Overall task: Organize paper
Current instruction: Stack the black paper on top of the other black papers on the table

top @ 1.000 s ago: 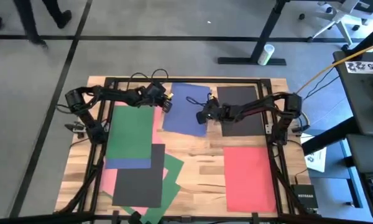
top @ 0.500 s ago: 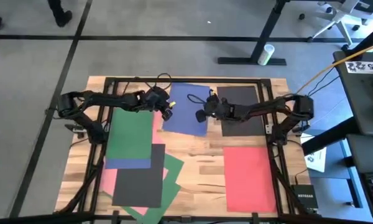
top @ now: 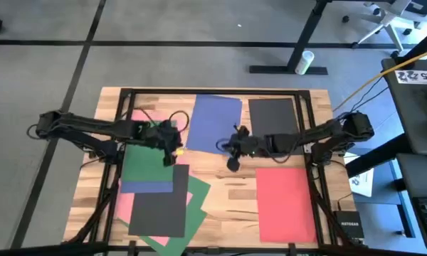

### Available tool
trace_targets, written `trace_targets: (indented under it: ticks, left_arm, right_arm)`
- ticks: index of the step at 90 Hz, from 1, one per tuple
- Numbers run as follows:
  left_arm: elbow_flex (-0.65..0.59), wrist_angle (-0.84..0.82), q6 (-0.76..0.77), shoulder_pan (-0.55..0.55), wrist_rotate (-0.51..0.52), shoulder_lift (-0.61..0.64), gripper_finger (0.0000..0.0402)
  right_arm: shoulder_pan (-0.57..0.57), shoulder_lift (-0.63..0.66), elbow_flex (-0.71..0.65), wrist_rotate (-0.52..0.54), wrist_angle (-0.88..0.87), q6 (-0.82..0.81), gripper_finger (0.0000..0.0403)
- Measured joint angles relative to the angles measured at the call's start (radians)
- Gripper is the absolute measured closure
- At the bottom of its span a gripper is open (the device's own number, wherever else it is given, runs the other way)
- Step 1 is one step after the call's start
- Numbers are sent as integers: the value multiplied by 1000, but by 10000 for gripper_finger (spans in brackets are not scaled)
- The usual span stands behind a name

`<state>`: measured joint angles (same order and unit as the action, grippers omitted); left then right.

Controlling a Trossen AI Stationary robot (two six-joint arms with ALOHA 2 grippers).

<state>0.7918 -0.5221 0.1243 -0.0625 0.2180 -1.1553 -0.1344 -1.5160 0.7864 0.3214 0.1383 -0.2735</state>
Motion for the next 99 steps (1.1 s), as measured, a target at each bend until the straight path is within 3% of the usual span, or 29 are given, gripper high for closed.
trace_targets:
  ticks: [35, 73, 99]
  left_arm:
    - [0, -45, 140, -275, 44, 5, 402]
    - [1, -85, 423, -593, 176, -62, 402]
    - [1, -64, 645, -823, 187, -169, 402]
  right_arm:
    - [-157, -101, 150, 9, 1, 74, 403]
    - [-303, -441, 594, -13, -186, 129, 403]
    - [-358, -501, 707, -20, -217, 81, 385]
